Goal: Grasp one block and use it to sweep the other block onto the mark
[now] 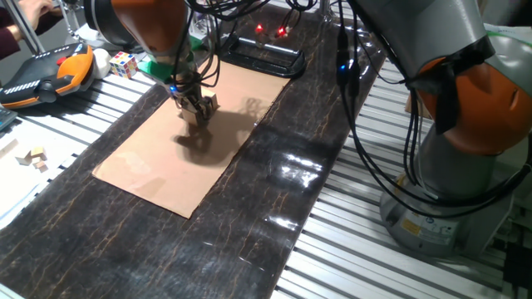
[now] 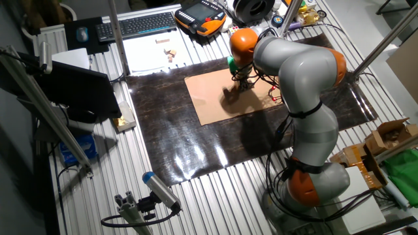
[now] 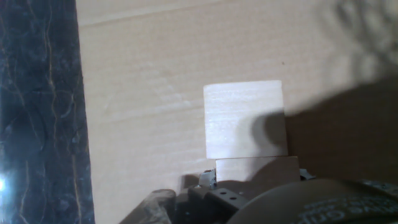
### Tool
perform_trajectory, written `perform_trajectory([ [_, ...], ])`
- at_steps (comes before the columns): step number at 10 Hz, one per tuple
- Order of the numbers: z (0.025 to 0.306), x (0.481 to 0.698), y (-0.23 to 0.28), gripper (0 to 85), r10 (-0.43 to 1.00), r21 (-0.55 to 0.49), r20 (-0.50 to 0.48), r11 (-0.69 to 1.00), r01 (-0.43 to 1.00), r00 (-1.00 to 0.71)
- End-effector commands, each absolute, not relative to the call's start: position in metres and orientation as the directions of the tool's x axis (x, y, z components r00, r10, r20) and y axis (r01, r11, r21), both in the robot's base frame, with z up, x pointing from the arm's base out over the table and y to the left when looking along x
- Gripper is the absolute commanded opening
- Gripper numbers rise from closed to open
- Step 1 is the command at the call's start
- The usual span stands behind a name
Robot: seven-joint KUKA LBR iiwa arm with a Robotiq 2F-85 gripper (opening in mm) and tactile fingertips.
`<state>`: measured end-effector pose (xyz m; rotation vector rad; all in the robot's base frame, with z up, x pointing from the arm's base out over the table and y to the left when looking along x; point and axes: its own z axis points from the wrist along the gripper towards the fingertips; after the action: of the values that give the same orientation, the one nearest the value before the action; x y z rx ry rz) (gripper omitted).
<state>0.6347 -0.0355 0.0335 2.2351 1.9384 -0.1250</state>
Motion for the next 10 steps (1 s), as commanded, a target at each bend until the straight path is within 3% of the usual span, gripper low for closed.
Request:
perform_trajectory([
  [1, 0.034, 0.635, -0.036, 0.7, 0.973, 0.082, -0.180, -0.133, 0.988, 0.146],
  [10, 0.034, 0.632, -0.049, 0.7, 0.969, 0.083, -0.192, -0.142, 0.986, 0.155],
])
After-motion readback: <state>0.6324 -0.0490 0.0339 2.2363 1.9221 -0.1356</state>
